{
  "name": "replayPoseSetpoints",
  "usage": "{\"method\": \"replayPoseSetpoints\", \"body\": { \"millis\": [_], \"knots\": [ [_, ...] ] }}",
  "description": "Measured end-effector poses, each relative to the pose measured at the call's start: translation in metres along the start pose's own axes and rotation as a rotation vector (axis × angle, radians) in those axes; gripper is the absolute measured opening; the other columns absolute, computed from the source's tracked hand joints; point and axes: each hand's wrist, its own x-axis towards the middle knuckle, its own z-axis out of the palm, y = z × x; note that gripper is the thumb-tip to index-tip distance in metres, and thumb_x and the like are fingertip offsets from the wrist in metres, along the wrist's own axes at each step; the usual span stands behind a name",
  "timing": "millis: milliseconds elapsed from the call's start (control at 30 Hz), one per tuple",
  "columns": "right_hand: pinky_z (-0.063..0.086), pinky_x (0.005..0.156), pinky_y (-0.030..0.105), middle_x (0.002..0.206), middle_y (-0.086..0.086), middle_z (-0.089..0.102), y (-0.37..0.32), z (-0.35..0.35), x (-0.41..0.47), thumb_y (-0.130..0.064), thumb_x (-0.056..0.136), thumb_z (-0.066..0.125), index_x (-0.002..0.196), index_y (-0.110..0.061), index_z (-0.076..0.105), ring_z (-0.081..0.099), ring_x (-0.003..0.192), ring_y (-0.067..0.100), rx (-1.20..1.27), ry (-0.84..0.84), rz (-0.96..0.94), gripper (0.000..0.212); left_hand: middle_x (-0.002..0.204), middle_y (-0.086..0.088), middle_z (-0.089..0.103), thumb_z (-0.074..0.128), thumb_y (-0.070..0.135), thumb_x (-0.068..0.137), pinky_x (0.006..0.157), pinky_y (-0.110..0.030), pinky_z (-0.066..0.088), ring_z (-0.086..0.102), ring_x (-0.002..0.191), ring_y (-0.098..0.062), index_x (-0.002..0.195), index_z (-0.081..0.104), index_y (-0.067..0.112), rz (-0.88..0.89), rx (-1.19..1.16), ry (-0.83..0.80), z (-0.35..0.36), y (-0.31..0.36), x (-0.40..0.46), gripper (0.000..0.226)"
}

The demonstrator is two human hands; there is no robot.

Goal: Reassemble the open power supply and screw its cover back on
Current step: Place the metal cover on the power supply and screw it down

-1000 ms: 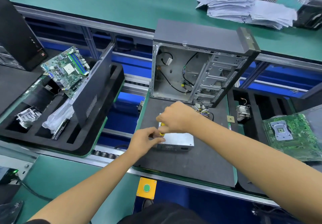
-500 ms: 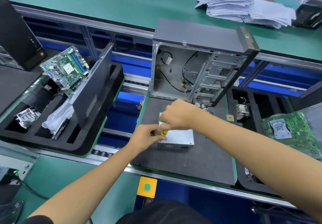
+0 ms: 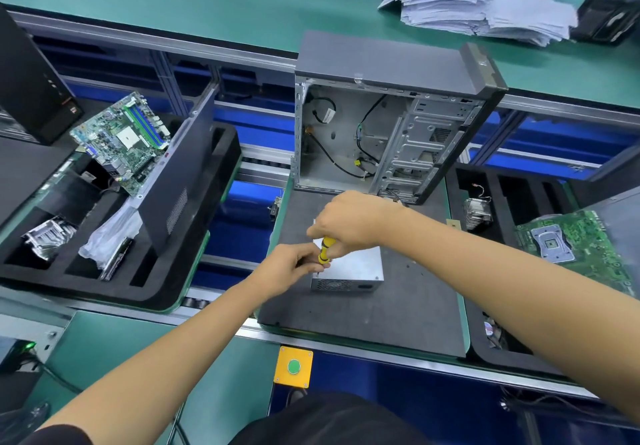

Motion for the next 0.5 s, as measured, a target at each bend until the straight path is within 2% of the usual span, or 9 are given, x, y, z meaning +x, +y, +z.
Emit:
{"method": "replayPoseSetpoints", "body": {
  "millis": [33, 100, 167, 200, 300, 367, 433, 500],
  "knots": [
    [0.031, 0.049, 0.030, 0.062, 0.000, 0.048, -0.002, 0.001, 0.001, -0.043, 0.088, 0.051, 0.083, -0.020, 0.054, 0.048, 0.055, 0.025, -0.023, -0.002, 0.018, 0.025, 0.097, 0.013, 0.077, 0.084, 0.024, 0.085, 0.086, -0.023, 0.053, 0.071, 0.091, -0.005, 0.097, 0.069, 0.040, -0.009, -0.019, -0.006, -0.001, 0.003, 0.001, 0.025],
    [0.025, 0.047, 0.029, 0.057, 0.000, 0.041, -0.007, 0.003, 0.002, -0.045, 0.092, 0.045, 0.077, -0.019, 0.057, 0.042, 0.049, 0.022, -0.051, -0.011, 0.061, 0.032, 0.091, 0.013, 0.074, 0.092, 0.040, 0.072, 0.080, -0.030, 0.056, 0.069, 0.082, -0.011, 0.096, 0.069, 0.039, -0.028, -0.037, 0.072, -0.002, 0.007, 0.004, 0.033],
    [0.025, 0.048, 0.029, 0.057, 0.002, 0.042, -0.009, 0.005, 0.001, -0.046, 0.095, 0.040, 0.067, -0.017, 0.047, 0.044, 0.050, 0.024, -0.057, -0.009, 0.125, 0.040, 0.082, 0.011, 0.072, 0.092, 0.046, 0.069, 0.073, -0.034, 0.057, 0.068, 0.076, -0.012, 0.086, 0.067, 0.038, -0.025, -0.015, 0.165, -0.001, 0.010, 0.005, 0.032],
    [0.026, 0.048, 0.029, 0.060, 0.003, 0.047, -0.008, 0.005, 0.001, -0.047, 0.094, 0.039, 0.066, -0.018, 0.042, 0.044, 0.051, 0.024, -0.054, 0.003, 0.142, 0.041, 0.076, 0.010, 0.070, 0.092, 0.043, 0.071, 0.069, -0.031, 0.055, 0.065, 0.071, -0.009, 0.081, 0.066, 0.036, -0.011, -0.037, 0.180, -0.001, 0.011, 0.005, 0.029],
    [0.039, 0.051, 0.032, 0.074, -0.001, 0.057, -0.006, 0.004, -0.002, -0.052, 0.090, 0.047, 0.090, -0.024, 0.039, 0.046, 0.053, 0.023, 0.032, 0.045, 0.070, 0.029, 0.066, 0.017, 0.063, 0.090, 0.031, 0.078, 0.064, -0.013, 0.041, 0.053, 0.062, 0.000, 0.074, 0.067, 0.043, 0.018, -0.103, 0.118, -0.004, 0.014, 0.004, 0.026],
    [0.046, 0.060, 0.036, 0.082, -0.004, 0.061, -0.005, 0.001, -0.005, -0.041, 0.091, 0.050, 0.102, -0.028, 0.039, 0.051, 0.061, 0.026, 0.016, 0.044, -0.060, 0.021, 0.070, 0.021, 0.067, 0.086, 0.023, 0.084, 0.068, -0.013, 0.042, 0.056, 0.066, 0.003, 0.081, 0.071, 0.046, 0.021, -0.119, 0.045, -0.010, 0.017, 0.003, 0.027],
    [0.045, 0.061, 0.036, 0.086, -0.005, 0.064, -0.005, 0.000, -0.006, -0.035, 0.096, 0.049, 0.110, -0.031, 0.047, 0.052, 0.064, 0.025, -0.073, 0.061, -0.118, 0.015, 0.076, 0.025, 0.068, 0.082, 0.019, 0.087, 0.072, -0.008, 0.043, 0.060, 0.071, 0.007, 0.096, 0.069, 0.056, 0.046, -0.085, -0.020, -0.016, 0.022, 0.001, 0.041],
    [0.039, 0.054, 0.035, 0.075, -0.003, 0.059, -0.006, 0.001, -0.005, -0.038, 0.096, 0.049, 0.111, -0.030, 0.054, 0.052, 0.061, 0.026, -0.078, 0.069, -0.064, 0.018, 0.083, 0.027, 0.069, 0.088, 0.028, 0.081, 0.074, -0.006, 0.045, 0.064, 0.076, 0.005, 0.105, 0.064, 0.061, 0.036, -0.079, -0.022, -0.017, 0.026, 0.000, 0.048]
  ]
}}
